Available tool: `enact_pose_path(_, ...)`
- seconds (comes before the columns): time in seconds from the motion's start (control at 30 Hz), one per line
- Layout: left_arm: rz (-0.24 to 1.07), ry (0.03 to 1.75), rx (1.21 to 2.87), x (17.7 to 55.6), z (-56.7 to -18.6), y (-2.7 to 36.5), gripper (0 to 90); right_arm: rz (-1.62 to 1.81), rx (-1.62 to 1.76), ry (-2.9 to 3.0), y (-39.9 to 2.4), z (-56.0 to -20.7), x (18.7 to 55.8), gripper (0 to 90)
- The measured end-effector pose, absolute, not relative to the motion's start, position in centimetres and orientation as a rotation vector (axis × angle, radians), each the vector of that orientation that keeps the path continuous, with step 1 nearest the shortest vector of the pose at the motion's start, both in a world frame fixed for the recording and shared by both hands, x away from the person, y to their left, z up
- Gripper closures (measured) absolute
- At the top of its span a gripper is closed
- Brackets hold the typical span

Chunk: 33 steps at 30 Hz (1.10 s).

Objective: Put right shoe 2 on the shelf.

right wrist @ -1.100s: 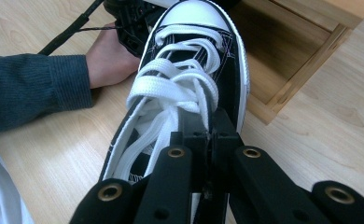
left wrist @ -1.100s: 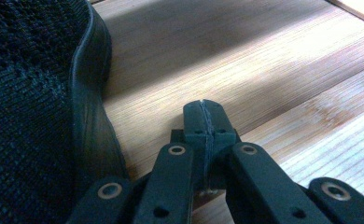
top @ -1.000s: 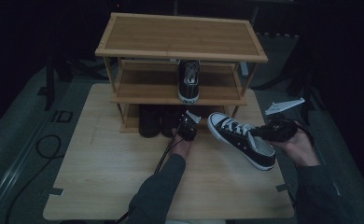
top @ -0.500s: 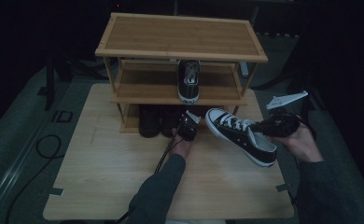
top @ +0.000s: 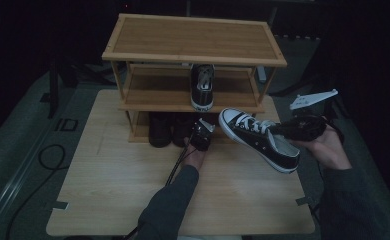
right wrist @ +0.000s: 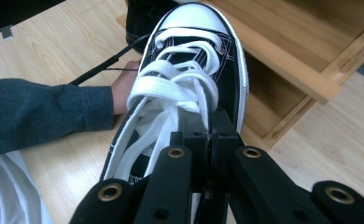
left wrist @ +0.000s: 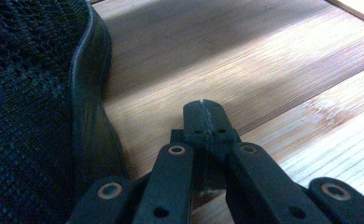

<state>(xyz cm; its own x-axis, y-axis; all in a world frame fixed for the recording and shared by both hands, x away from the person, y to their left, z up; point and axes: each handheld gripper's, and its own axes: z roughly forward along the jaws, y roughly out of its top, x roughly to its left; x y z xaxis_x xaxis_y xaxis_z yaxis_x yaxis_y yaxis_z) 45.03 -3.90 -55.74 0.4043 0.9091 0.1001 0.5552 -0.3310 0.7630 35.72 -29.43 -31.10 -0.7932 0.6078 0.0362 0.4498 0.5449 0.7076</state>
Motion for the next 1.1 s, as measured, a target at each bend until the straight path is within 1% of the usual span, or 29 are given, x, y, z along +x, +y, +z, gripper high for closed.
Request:
enact_pose_path(0.3, 0.702, 1.243, 2.015, 45.0, -55.7, -3.9, 89.7, 1.085, 0.896, 2.536, -28.8, -29.9, 36.3, 88.6)
enact_pose_path(1.1, 0.693, 1.244, 2.003, 45.1, -55.8, -3.9, 89.7, 1.048, 1.070, 2.401, -26.0, -29.7, 41.9, 88.5)
